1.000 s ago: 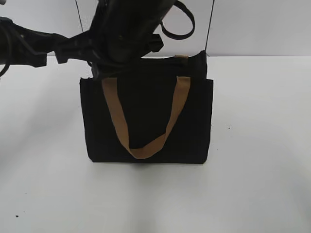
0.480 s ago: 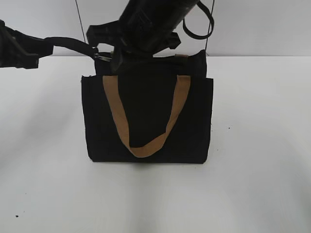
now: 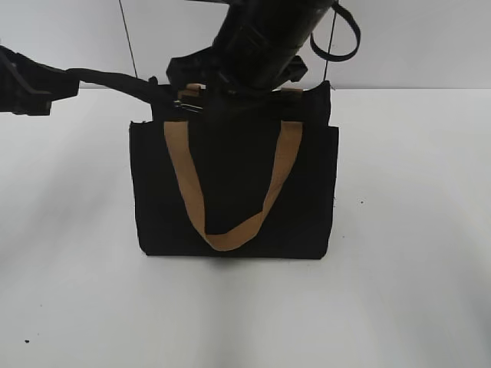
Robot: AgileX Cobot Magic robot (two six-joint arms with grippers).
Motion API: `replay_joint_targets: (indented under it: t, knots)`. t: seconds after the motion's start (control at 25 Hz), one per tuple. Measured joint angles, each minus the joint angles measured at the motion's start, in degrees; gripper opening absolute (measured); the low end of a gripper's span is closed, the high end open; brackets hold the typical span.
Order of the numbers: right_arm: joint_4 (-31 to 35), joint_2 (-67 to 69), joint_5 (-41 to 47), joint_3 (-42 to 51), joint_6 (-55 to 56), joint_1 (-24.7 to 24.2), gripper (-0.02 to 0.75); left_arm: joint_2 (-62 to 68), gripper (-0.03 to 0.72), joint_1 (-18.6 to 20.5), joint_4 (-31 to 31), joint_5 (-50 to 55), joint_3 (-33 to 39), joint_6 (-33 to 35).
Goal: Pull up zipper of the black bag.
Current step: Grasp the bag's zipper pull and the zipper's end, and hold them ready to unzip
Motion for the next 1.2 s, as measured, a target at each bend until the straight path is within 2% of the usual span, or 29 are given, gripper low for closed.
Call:
replay_joint_targets:
  t: [0.12,0.28,0.48,0.88,1.08,1.2]
  knots:
    - [0.1,-1.4,2.2,0.0,-0.7,-2.1,-0.013,0.0,0.032,-0.1,0.4,-1.0,0.0,-0.3]
    - [-3.2,-3.4,7.3,0.0,-2.2,-4.8,-0.013,0.0,0.032,0.1,0.4,0.4,0.0,-0.4]
    - [-4.6,-3.6,11.2,0.0,-4.6,-6.1,-0.013,0.0,0.032,0.0,0.4,0.3,0.0,-0.9]
    - [-14.5,-4.1,12.4,0.0,-4.9,-6.6,-0.013,0.0,0.032,0.1,1.0,0.5,0.0,-2.1]
    - [-17.5,-5.9,12.6,0.0,-5.0,-6.9,-0.013,0.0,0.032,0.1,2.1,0.4,0.0,-2.2]
    - [-17.2,-6.7,12.7,0.1,-5.0,-7.7,-0.013,0.0,0.032,0.0,2.3,-0.2,0.0,-2.2]
